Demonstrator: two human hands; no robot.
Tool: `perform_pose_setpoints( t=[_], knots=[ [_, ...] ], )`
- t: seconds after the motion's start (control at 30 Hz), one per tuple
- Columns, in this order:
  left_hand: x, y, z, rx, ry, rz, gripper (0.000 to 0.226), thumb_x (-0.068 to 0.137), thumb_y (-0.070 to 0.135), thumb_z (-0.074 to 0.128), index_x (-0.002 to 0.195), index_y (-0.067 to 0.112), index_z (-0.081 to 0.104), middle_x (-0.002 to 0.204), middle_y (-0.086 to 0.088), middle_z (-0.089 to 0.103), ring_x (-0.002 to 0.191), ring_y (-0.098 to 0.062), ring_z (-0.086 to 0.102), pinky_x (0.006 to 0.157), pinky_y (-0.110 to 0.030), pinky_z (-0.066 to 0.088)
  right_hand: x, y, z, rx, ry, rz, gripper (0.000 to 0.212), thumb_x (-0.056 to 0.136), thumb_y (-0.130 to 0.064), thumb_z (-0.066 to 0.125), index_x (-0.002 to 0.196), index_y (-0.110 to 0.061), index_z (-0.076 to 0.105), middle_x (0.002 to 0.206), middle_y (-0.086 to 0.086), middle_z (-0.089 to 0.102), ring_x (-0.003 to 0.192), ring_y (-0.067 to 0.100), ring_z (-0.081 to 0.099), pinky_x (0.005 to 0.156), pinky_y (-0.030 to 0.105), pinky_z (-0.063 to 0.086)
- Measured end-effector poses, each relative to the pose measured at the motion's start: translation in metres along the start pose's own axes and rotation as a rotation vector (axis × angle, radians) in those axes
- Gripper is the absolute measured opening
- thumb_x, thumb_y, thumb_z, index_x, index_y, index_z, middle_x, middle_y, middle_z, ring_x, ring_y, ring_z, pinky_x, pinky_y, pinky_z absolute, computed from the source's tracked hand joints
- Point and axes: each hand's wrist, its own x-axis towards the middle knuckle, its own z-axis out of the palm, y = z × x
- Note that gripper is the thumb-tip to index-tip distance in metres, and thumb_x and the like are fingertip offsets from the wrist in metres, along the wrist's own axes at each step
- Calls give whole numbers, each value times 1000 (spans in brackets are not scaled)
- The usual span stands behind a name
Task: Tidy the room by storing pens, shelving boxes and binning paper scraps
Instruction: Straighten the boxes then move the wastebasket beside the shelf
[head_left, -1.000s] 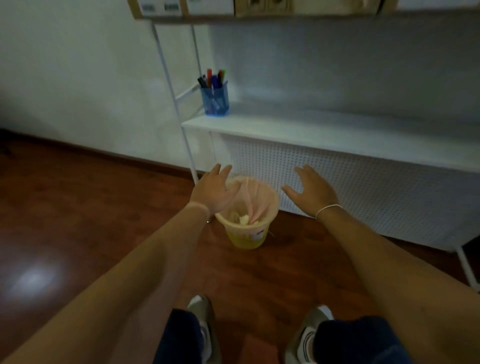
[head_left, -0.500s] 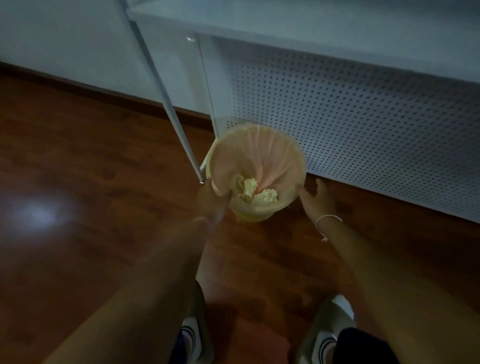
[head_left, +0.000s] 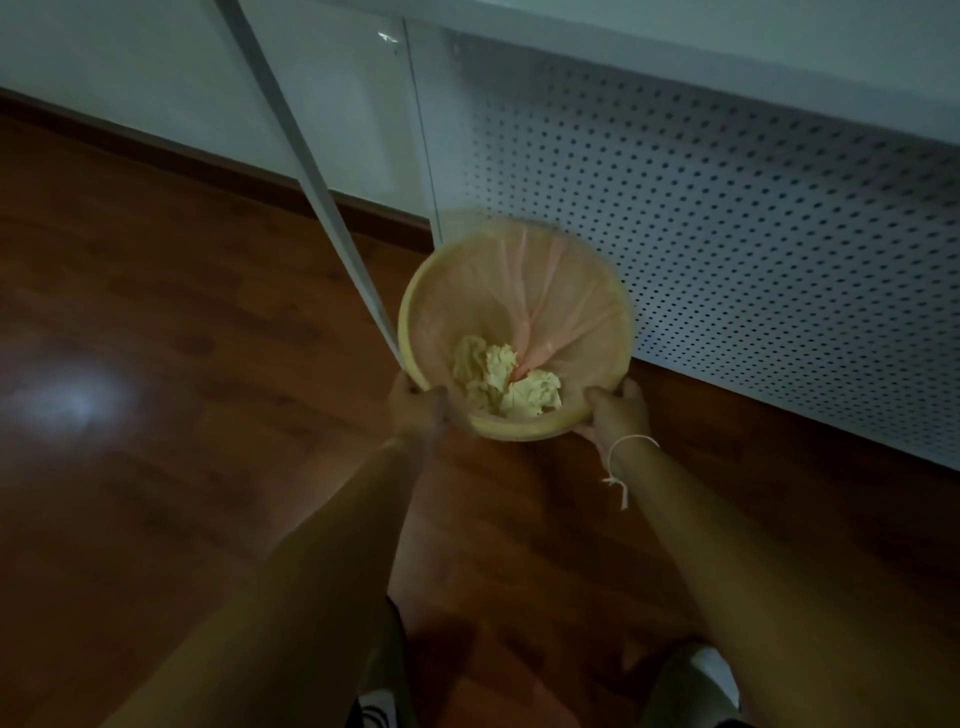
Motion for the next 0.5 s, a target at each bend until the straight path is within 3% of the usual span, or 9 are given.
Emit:
perform_pose_setpoints(
  t=[0.1,0.23,0.33,0.4,0.43,0.5],
  knots=[
    [12,11,-1,-18,1,22,45,78,-13,45,121,-3,53,93,-15,54,65,-21,50,34,-16,41,7,-6,16,19,10,-6,51,85,-2,51,133,-16,41,133,13,49,113,32,55,60,33,54],
    [27,9,-6,-35,11,45,44,79,-11,44,121,0,53,83,-10,55,71,-25,51,36,-16,42,11,0,30,24,18,-11,53,84,-3,52,134,-17,40,132,12,50,113,32,56,61,34,55],
    [35,8,-7,-26,43,41,44,81,-6,45,122,6,55,98,-13,60,87,-27,55,40,-19,45,13,2,39,29,28,-40,53,84,-4,53,134,-17,40,129,11,52,111,31,57,75,41,57],
    [40,6,-8,-28,38,53,45,81,-8,44,124,1,53,106,-27,60,92,-33,57,38,-19,46,15,2,41,10,46,-60,51,83,-5,54,131,-17,41,127,11,54,109,31,59,80,46,57],
    [41,6,-9,-16,38,65,46,80,-9,43,125,-3,51,114,-36,57,97,-39,59,41,-23,50,14,2,42,5,47,-66,51,82,-6,55,130,-17,42,127,12,54,108,31,59,80,48,57],
    [40,8,-10,15,46,68,45,81,-10,42,125,-6,50,125,-38,52,111,-49,56,62,-46,58,14,3,42,8,31,-57,53,83,-7,56,133,-18,40,127,9,54,108,30,59,82,47,57]
  ],
)
